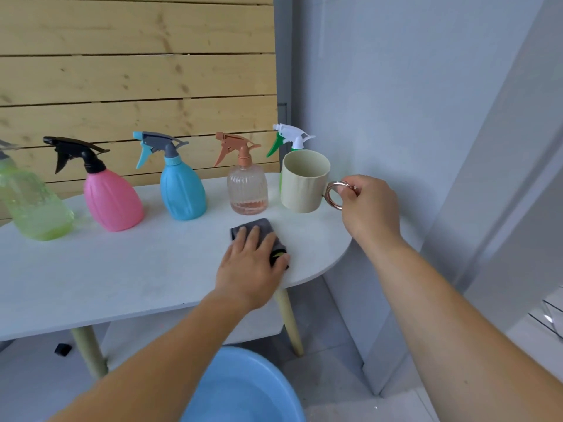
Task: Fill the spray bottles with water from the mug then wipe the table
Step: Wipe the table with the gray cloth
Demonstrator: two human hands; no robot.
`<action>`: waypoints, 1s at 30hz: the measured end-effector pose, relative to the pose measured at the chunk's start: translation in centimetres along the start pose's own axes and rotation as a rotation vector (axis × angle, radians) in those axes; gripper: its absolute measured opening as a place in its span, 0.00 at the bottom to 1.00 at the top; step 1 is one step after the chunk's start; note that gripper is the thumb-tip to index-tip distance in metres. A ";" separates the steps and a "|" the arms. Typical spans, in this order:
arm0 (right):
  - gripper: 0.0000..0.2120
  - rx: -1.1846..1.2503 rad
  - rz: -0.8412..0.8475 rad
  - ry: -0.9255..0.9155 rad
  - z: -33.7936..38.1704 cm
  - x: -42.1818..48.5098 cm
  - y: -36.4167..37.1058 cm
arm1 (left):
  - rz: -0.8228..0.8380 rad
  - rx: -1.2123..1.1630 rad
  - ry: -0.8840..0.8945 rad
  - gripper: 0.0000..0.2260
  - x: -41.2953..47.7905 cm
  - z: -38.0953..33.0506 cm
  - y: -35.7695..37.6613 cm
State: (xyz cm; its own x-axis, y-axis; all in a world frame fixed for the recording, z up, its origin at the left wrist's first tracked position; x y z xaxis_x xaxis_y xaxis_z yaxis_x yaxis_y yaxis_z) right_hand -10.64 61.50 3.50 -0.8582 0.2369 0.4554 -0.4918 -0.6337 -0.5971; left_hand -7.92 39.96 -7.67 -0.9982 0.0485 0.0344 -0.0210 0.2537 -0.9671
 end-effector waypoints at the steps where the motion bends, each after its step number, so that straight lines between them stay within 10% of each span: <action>1: 0.18 -0.010 0.006 -0.001 0.0 -0.1 0.1 | 0.005 0.020 -0.032 0.29 -0.5 1.8 -0.5; 13: 0.11 -0.026 0.040 0.027 -1.3 -0.2 1.7 | 0.044 -0.011 0.057 0.32 1.1 -3.9 0.6; 30: 0.11 0.140 0.402 -0.010 0.1 -3.5 6.9 | 0.013 -0.029 -0.209 0.32 -5.1 10.3 -3.6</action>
State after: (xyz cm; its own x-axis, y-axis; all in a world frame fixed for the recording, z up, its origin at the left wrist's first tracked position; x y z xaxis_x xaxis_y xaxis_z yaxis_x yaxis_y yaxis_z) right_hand -10.99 56.25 -2.16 -0.9758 -0.0558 0.2114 -0.0933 -0.7681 -0.6335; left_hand -3.32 28.82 -6.98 -0.9883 -0.1487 -0.0340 -0.0094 0.2823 -0.9593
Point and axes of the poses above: each hand's wrist, its own x-axis towards the middle knuckle, its own y-axis out of the palm, z = x × y, the point moved 9 cm from there along x, towards the middle knuckle, and after that the axes turned 4 degrees about -y, right-handed, at the moved point
